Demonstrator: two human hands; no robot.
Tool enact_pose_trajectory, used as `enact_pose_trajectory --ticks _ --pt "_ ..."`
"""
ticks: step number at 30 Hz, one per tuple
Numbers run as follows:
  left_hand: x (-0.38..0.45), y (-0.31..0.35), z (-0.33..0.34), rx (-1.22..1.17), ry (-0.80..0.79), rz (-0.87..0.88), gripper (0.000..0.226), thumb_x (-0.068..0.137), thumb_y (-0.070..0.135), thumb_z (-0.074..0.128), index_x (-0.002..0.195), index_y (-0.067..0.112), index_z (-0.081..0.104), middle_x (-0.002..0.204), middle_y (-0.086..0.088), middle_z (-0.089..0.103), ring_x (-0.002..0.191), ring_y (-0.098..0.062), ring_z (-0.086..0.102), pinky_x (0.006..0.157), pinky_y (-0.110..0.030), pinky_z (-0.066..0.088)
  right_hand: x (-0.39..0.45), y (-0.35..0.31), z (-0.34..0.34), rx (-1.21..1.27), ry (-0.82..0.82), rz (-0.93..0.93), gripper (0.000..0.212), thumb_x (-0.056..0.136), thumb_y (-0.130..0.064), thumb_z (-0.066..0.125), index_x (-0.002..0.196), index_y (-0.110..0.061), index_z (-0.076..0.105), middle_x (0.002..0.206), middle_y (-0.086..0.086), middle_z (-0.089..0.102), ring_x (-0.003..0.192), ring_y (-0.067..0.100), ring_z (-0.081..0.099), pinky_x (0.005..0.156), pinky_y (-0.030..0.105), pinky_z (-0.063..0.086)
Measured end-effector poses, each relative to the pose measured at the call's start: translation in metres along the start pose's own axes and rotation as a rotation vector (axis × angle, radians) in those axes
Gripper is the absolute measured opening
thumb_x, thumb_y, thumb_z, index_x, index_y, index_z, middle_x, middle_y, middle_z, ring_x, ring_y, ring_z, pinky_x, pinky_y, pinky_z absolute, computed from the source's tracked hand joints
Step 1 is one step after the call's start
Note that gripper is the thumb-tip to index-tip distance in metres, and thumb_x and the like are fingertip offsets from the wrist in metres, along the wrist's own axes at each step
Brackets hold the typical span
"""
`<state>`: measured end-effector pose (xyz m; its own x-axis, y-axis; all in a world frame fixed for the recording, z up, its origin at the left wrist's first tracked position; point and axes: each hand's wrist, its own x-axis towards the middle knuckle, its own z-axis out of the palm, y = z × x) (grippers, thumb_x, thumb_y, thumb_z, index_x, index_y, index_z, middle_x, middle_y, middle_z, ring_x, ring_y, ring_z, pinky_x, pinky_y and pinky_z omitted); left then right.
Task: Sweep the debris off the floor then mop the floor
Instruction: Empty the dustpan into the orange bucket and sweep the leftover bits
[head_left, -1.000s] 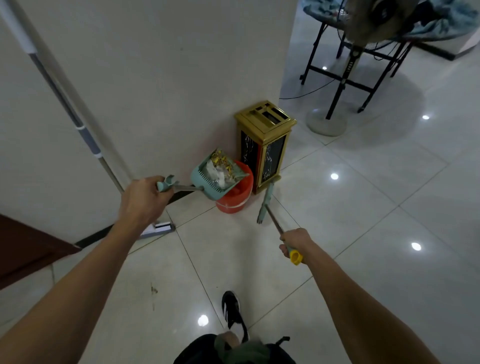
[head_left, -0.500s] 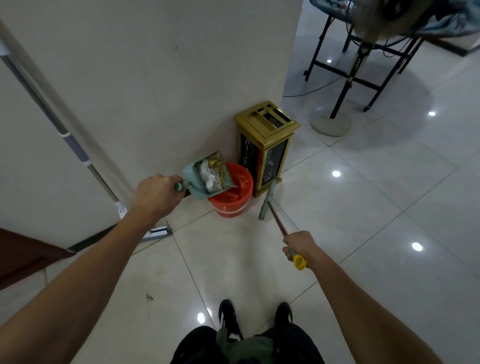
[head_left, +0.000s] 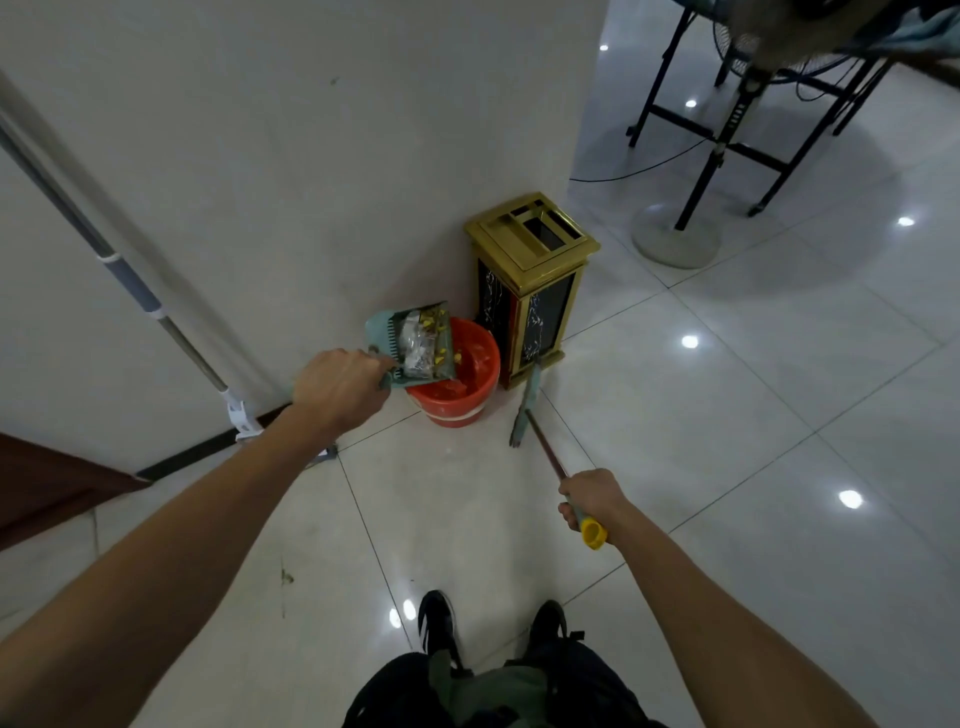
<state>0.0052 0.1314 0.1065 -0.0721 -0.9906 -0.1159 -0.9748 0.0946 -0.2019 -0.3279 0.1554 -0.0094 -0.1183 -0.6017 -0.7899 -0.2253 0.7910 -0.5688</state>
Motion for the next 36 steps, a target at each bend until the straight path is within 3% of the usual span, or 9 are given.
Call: enact_pose_trajectory --ticks 10,17,22,27,36 --pt "0.01 0.03 -0.005 0.132 -0.024 0.071 0.027 0.103 0.032 0.041 0.116 0.02 0.061 0.102 -0.007 0.071 0.086 -0.03 0.069 0.063 -0.035 0.041 0.01 0.001 -0.017 -0.025 -0.032 0.008 0.004 0.087 0.008 0.052 0.088 0.007 0.056 0.072 0.021 0.054 0.041 0.023 0.05 0.042 0.024 0.041" --pt "0.01 0.036 -0.001 0.124 -0.018 0.114 0.027 0.103 0.032 0.041 0.12 0.022 0.06 0.098 -0.005 0.071 0.082 -0.029 0.068 0.064 -0.036 0.046 0.014 0.002 -0.019 -0.038 -0.03 0.014 0.005 0.087 0.007 0.053 0.089 0.01 0.057 0.068 0.019 0.054 0.043 0.025 0.05 0.044 0.026 0.041" --pt "0.008 0.039 0.002 0.119 -0.022 0.152 0.023 0.102 0.032 0.044 0.117 0.022 0.059 0.101 -0.004 0.071 0.082 -0.029 0.068 0.069 -0.038 0.054 0.015 0.001 -0.019 -0.039 -0.023 0.029 0.004 0.088 0.007 0.053 0.089 0.008 0.057 0.075 0.02 0.054 0.043 0.023 0.049 0.042 0.024 0.041" --pt "0.007 0.041 0.005 0.131 -0.019 0.172 0.02 0.104 0.031 0.044 0.117 0.022 0.056 0.101 -0.002 0.069 0.078 -0.025 0.066 0.06 -0.035 0.044 0.017 0.002 -0.019 -0.063 -0.04 0.028 0.011 0.09 0.005 0.053 0.098 0.01 0.058 0.073 0.02 0.057 0.044 0.022 0.052 0.043 0.025 0.044" --pt "0.008 0.039 0.0 0.155 -0.02 0.185 0.021 0.103 0.03 0.047 0.118 0.023 0.06 0.098 -0.001 0.071 0.078 -0.024 0.067 0.06 -0.033 0.043 0.018 0.003 -0.018 -0.045 -0.053 0.021 0.012 0.089 0.006 0.054 0.098 0.012 0.057 0.084 0.025 0.057 0.042 0.021 0.054 0.043 0.025 0.045"
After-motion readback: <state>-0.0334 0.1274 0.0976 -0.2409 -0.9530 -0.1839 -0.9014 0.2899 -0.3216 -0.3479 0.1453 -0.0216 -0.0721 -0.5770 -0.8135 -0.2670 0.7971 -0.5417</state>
